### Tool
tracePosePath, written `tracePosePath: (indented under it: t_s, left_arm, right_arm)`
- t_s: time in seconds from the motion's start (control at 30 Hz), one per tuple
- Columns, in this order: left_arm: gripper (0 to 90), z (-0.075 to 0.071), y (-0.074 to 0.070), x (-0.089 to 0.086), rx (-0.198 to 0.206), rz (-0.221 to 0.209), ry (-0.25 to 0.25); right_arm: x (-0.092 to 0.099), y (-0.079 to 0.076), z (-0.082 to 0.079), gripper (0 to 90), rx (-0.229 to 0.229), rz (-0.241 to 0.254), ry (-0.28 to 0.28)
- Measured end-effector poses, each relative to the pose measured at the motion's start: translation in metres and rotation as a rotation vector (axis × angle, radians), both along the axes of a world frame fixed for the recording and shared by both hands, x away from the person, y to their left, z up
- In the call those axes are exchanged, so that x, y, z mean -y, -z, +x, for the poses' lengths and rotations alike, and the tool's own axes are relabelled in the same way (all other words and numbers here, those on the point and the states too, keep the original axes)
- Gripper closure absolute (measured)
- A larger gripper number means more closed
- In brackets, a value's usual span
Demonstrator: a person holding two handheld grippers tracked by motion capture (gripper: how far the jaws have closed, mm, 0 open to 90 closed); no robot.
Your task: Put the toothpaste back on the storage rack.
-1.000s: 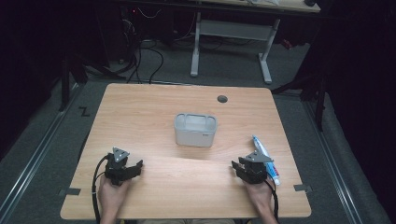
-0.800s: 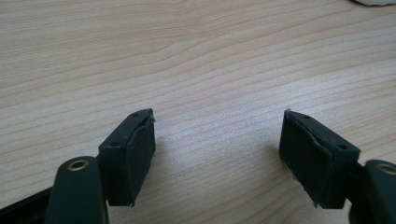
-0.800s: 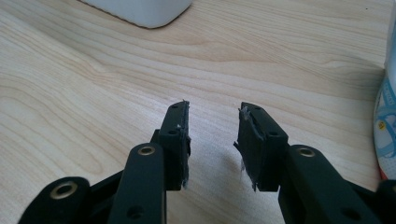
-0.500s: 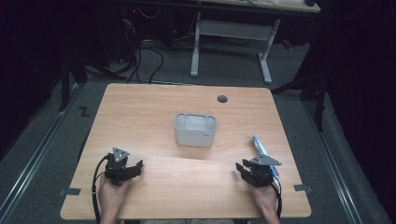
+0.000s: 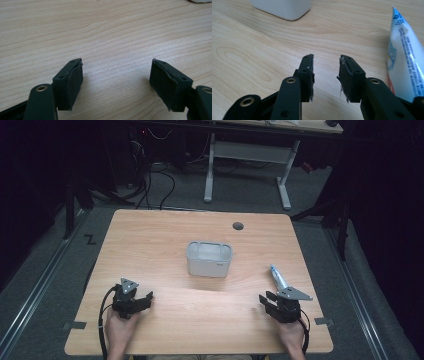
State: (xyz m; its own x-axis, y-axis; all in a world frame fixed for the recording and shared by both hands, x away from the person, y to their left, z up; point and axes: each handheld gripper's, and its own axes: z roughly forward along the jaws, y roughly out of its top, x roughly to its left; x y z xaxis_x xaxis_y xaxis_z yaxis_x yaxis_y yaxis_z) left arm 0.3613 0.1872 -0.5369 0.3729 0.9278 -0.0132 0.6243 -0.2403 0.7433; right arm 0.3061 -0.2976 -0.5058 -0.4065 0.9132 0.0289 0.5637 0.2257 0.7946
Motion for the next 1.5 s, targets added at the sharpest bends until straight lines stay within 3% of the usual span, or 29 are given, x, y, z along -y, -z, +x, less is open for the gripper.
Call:
tracePosePath:
  t_s: [0.37, 0.93, 1.37, 1.5]
  left_arm:
    - [27.1, 0.0, 0.0, 0.0, 0.0, -0.001, 0.0]
    - [27.2, 0.0, 0.0, 0.0, -0.001, -0.001, 0.0]
    - [27.2, 0.0, 0.0, 0.0, 0.0, -0.001, 0.0]
    - [27.2, 0.0, 0.0, 0.0, 0.0, 0.0, 0.0]
  right_arm:
    - [0.018, -0.009, -0.003, 62.1, 0.02, 0.027, 0.033]
    - [0.044, -0.028, 0.002, 61.5, 0.042, 0.012, 0.094]
    - [0.059, -0.033, 0.021, 59.1, -0.012, -0.024, 0.123]
    - [0.06, -0.035, 0.03, 56.9, -0.048, -0.04, 0.129]
